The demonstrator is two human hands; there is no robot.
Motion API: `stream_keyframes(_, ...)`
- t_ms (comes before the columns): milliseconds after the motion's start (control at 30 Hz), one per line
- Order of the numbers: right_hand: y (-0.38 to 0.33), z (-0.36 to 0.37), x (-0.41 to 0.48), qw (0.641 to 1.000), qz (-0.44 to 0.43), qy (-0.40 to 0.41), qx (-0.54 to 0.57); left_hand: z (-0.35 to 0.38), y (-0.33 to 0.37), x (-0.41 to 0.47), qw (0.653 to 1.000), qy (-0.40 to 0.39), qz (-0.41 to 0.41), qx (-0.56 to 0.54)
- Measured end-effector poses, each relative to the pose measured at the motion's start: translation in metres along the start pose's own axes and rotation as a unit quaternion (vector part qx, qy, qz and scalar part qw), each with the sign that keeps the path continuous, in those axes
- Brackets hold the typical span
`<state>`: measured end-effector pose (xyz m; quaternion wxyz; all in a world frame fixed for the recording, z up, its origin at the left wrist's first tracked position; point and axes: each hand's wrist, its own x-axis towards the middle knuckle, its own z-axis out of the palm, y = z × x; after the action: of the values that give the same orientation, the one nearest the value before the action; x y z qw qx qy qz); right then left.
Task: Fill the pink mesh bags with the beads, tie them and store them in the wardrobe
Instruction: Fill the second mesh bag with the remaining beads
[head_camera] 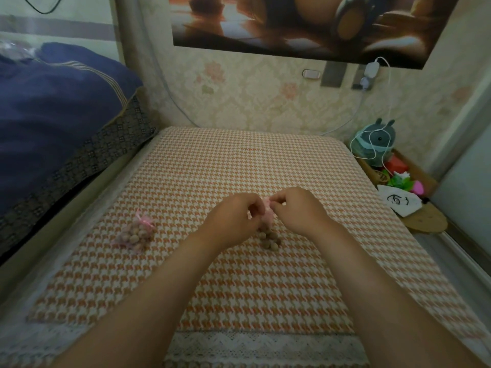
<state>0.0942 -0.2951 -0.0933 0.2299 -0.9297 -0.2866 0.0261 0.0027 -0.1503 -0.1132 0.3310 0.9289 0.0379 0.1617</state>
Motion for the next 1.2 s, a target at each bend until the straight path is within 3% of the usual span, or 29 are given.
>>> stream_keyframes(100, -0.001, -0.002, -0.001, 1.000, 0.001, -0.003, 0.020, 0.009, -0.004, -0.004, 0.994, -0.073, -0.001, 0.078)
stream_keyframes(233, 0.001, -0.003, -0.002, 1.000, -0.006, -0.010, 0.028, 0.025, -0.012, -0.004, 0.980, -0.097, 0.005, 0.175)
stream_keyframes(500, 0.000, -0.004, -0.001, 0.999, -0.017, -0.027, 0.031, 0.034, -0.014, 0.000, 0.985, -0.081, -0.044, 0.143)
stream_keyframes(600, 0.000, -0.003, 0.000, 0.999, -0.016, -0.026, 0.021, 0.023, -0.014, 0.005, 0.989, -0.096, -0.074, 0.080)
stream_keyframes(700, 0.001, -0.001, 0.000, 1.000, -0.012, -0.025, 0.010, 0.003, -0.008, 0.009, 0.995, -0.066, -0.072, 0.035)
stream_keyframes(900, -0.005, -0.003, 0.000, 0.999, -0.011, -0.030, 0.012, -0.011, -0.004, 0.018, 0.996, 0.064, -0.053, -0.023)
stream_keyframes(1033, -0.006, -0.002, 0.000, 0.999, -0.011, -0.032, 0.003, 0.004, -0.003, 0.030, 0.994, 0.100, -0.052, -0.012)
stream_keyframes(1200, -0.002, -0.003, 0.000, 1.000, -0.011, -0.028, 0.005, 0.017, -0.006, 0.037, 0.991, 0.097, -0.053, 0.081)
